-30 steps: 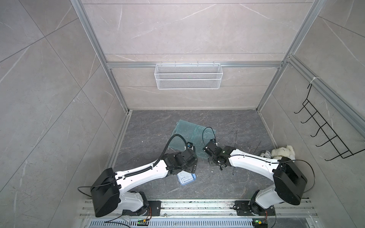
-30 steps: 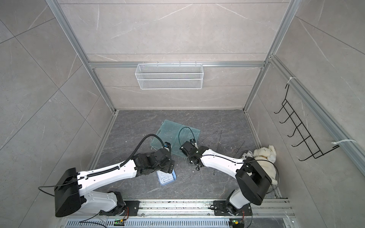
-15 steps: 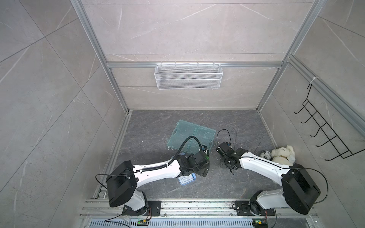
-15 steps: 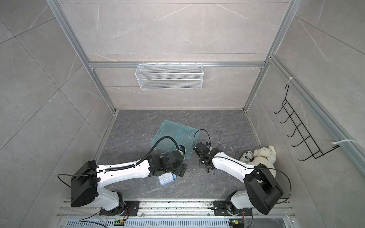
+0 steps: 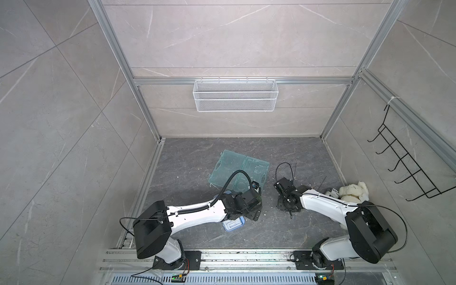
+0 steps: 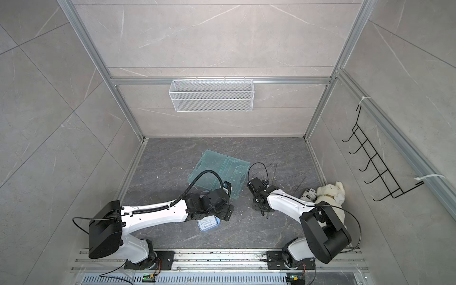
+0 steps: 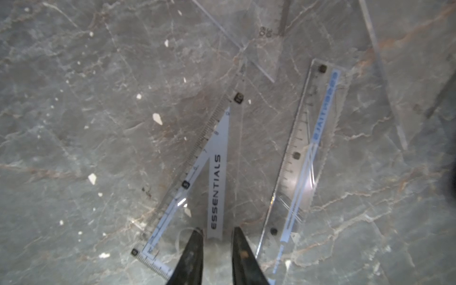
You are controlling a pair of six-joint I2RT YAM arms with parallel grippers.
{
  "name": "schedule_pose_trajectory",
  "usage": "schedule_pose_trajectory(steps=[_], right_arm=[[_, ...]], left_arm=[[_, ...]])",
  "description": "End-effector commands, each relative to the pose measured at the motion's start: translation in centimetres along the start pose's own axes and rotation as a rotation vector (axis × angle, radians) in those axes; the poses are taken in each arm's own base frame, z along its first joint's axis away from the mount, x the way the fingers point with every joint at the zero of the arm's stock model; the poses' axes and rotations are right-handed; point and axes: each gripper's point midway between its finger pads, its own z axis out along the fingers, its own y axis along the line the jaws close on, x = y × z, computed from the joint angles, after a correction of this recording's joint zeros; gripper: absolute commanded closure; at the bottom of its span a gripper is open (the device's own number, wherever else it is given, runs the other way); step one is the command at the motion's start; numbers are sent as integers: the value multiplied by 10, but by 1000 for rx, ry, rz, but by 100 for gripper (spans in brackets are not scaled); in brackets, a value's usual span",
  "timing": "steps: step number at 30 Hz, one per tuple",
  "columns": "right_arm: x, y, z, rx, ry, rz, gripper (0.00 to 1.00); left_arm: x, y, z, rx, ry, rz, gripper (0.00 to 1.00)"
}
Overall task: Open the ruler set and take out the ruler
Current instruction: Place the ruler at the center of the board, then reset both arms
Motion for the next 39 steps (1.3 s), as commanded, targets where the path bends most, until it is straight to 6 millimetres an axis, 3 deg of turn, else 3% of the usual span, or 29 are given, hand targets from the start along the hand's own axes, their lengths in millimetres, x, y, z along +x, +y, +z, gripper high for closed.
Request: schedule_pose_trajectory(steps=[1,10,14,20,24,27,29,33,39], right_arm=[[4,-3,6,11,15,14,75],[3,-4,4,7,10,18,73],[-11,6,-22,-74,-44,0,63],[-69,48,-109,-335,-268,-128,48],[-113,56,-148,-353,-482,-180,43],[-141,52,-163,-320,-648,-211,40],[-154,46,-166,-282,-765,-230,40],[-172,15,-161,-143,-1006,-188,40],[-164,-30,-115,156,-1129,-198,41]], left_arm=[[-12,0,-15,-1,-49,-6,15],[-12,9,-22,-30,-75,-39,15],[-23,34,-43,-109,-147,-100,14],[-41,137,-101,-204,-317,-420,12],[-25,227,-143,-344,-430,-671,3],[-12,272,-166,-482,-486,-725,1],[-8,290,-171,-548,-516,-680,1],[6,323,-176,-698,-564,-643,1],[17,362,-153,-778,-513,-620,1]])
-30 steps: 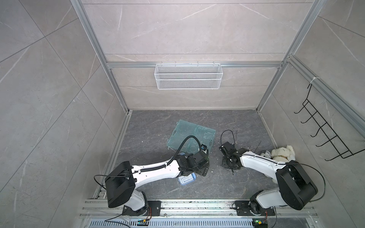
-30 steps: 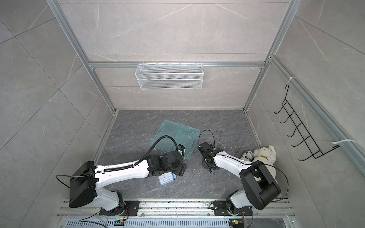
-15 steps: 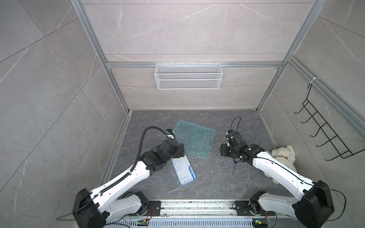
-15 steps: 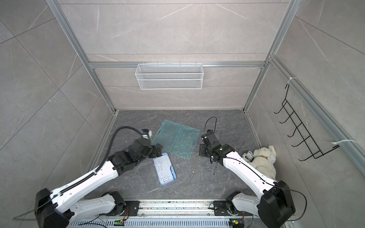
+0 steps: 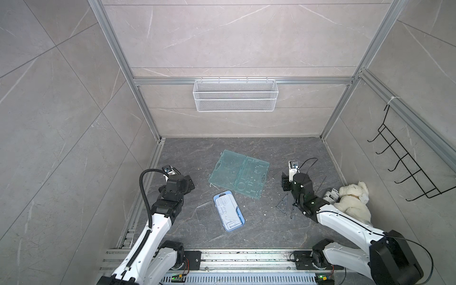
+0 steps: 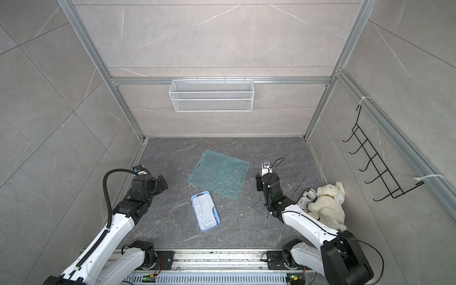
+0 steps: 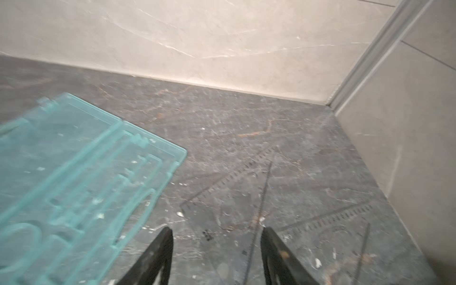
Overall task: Open the ruler set and take out the ruler
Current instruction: Reset both arms
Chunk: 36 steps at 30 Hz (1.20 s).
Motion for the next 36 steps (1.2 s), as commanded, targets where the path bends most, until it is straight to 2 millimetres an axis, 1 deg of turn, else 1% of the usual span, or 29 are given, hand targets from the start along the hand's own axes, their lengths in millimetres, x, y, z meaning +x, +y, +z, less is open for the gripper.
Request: schedule_pose_trajectory(steps=[1,2,3,4,5,8,10,11,13,15,17,19,20,21,22,24,26,27,29,30,31,32,34,35,36], right_arm=[[-20,-35,3,237,-159,-79,41],[-8,-39,6,274,-131,-92,41],[3,-42,10,300,-112,-106,40],[11,-43,12,312,-105,-96,40],[16,-41,14,301,-108,-87,40],[16,-42,18,304,-106,-120,40],[17,-45,20,310,-104,-116,40],[18,-45,19,301,-104,-111,40],[18,-43,16,261,-119,-100,40],[18,-37,12,206,-136,-103,40],[19,-27,10,144,-144,-118,41],[19,-24,7,113,-152,-92,42],[17,-25,2,101,-173,5,42],[16,-19,0,48,-182,33,43],[17,-7,-1,-21,-178,8,45],[15,4,0,-80,-181,-25,45],[15,3,1,-68,-200,-43,45],[15,0,4,-56,-201,-42,45],[19,3,8,-80,-208,-51,46],[21,5,12,-91,-210,-53,46],[20,2,14,-74,-226,-41,44],[24,-6,15,-46,-214,-11,43],[33,-9,16,-97,-209,31,44],[38,-7,20,-122,-212,33,45],[33,-10,23,-102,-246,41,45]], left_arm=[[-25,-2,19,-6,-109,79,1],[-23,-1,26,-11,-118,111,1],[-20,3,33,-34,-127,121,1],[-17,8,40,-44,-127,124,1],[-11,10,47,-38,-126,128,1],[-1,17,67,-32,-123,102,1],[2,18,78,-25,-129,93,1],[0,18,82,-22,-148,86,1],[5,13,92,-5,-126,118,1],[10,7,100,25,-111,152,1],[7,2,104,40,-101,185,2],[8,-5,105,73,-94,210,2],[10,-9,105,103,-89,225,2],[10,-14,105,125,-90,238,2],[11,-16,106,137,-83,249,3],[9,-21,109,156,-89,275,4],[12,-23,112,175,-126,295,3],[12,-23,113,173,-150,288,2],[12,-16,118,177,-114,252,2],[12,-15,118,184,-114,248,1],[12,-15,117,186,-113,247,1],[14,-19,115,215,-127,257,1],[23,-23,108,263,-176,270,0],[22,-23,106,266,-227,270,0],[25,-23,107,263,-195,273,0]])
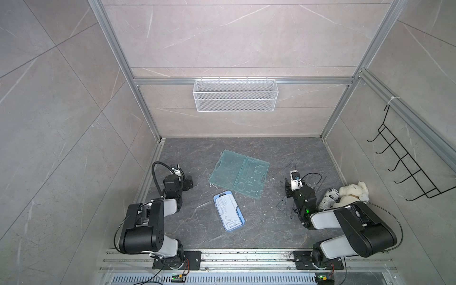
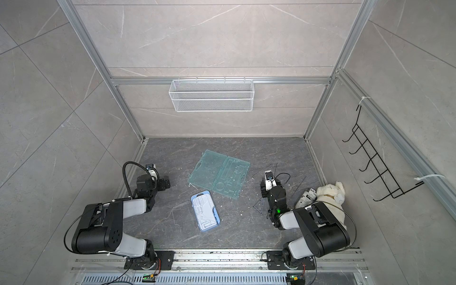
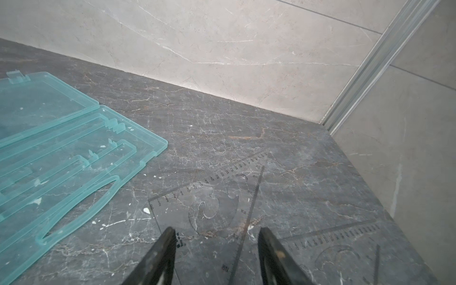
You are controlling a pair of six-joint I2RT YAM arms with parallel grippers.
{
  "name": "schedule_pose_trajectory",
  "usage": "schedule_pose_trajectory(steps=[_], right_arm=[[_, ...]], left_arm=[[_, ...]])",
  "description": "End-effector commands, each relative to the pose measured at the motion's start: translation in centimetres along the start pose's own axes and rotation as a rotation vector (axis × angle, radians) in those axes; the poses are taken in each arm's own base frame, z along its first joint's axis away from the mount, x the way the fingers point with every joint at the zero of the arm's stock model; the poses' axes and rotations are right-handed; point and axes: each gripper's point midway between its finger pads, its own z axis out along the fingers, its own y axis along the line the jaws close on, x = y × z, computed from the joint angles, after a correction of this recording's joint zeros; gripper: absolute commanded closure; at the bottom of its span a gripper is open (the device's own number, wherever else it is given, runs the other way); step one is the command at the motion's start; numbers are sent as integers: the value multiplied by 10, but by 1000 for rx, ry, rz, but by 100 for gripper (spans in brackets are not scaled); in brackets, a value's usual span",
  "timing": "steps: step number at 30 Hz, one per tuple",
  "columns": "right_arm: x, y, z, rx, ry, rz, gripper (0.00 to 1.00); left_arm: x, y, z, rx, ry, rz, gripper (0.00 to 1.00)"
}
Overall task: Open the ruler set and take out the ruler
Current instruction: Reset both arms
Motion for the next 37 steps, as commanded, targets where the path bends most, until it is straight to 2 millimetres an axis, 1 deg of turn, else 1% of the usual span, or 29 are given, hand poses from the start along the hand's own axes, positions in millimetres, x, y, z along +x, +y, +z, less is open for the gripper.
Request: schedule_pose_trajectory(steps=[1,3,4,5,6,7,9,11,12,25,31,37], right_arm=[[-10,-4,3,-11,-72,78,44],[-2,-10,12,15,12,101,42],[-4,-13,18,25,16,108,42],[-3,-16,24,31,38,123,41],[3,-22,28,41,91,150,40],[6,-26,31,41,114,170,39],[5,-28,32,26,106,180,31],[5,-27,32,26,104,180,28],[5,-27,32,25,105,180,1],[5,-28,32,29,102,180,1],[6,-24,34,-1,117,177,1],[5,-24,33,0,107,177,1]], left_arm=[[-14,-10,-3,56,-93,39,0],[-14,-9,-2,55,-92,36,0],[-14,-9,-1,56,-93,32,0],[-15,-5,0,35,-92,22,0],[-14,0,1,9,-82,11,0],[-15,1,1,6,-86,10,0],[-14,0,1,8,-83,10,0],[-15,0,1,8,-84,11,0],[-14,0,1,8,-83,10,0],[-14,1,1,7,-83,10,0],[-14,1,1,6,-82,10,0],[-14,1,0,6,-84,11,0]])
